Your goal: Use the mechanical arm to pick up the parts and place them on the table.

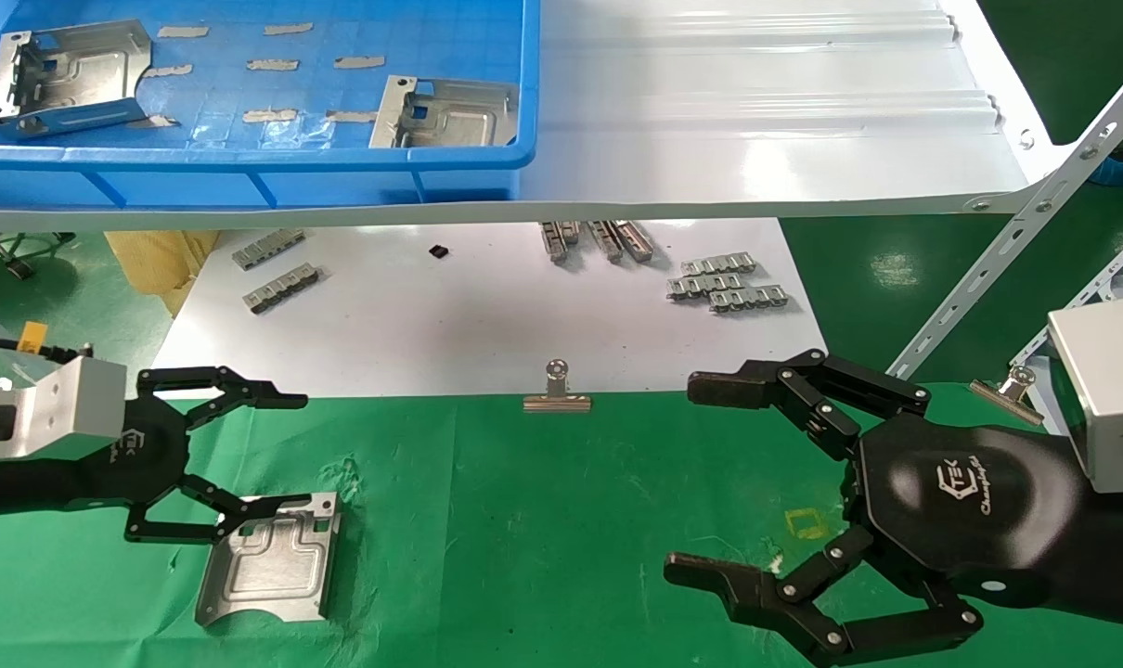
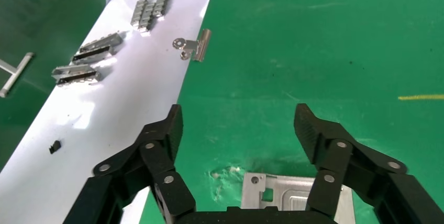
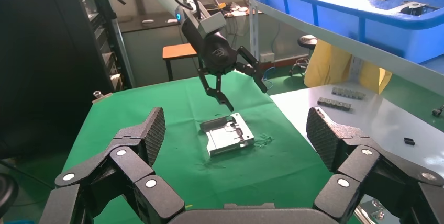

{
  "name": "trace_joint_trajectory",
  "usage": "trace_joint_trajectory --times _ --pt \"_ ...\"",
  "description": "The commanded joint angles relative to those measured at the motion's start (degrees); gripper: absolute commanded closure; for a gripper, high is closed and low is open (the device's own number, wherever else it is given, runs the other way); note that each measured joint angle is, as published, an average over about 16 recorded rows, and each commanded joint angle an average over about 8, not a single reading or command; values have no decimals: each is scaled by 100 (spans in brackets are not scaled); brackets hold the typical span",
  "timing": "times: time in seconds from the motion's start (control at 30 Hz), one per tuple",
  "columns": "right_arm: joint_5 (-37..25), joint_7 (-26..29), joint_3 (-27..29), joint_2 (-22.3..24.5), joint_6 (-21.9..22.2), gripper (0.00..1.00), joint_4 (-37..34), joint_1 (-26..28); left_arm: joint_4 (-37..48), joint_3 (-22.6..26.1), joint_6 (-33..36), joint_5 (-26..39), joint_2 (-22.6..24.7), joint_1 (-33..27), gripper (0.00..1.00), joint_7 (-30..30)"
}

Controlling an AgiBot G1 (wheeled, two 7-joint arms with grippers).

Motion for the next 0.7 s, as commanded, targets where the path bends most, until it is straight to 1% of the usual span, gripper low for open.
trace_joint_trajectory --times 0.03,0.2,0.3,0.7 --pt "0 0 0 0 0 0 0 0 -51 -4 1 -91 -30 37 0 -43" --pt "0 0 0 0 0 0 0 0 -57 -46 -7 -19 -11 41 0 -40" --pt "0 0 0 0 1 0 -1 0 -182 -160 -21 -31 -23 126 0 -143" --pt "0 0 0 0 1 0 -1 0 -1173 -1047 -135 -127 -126 799 0 -964"
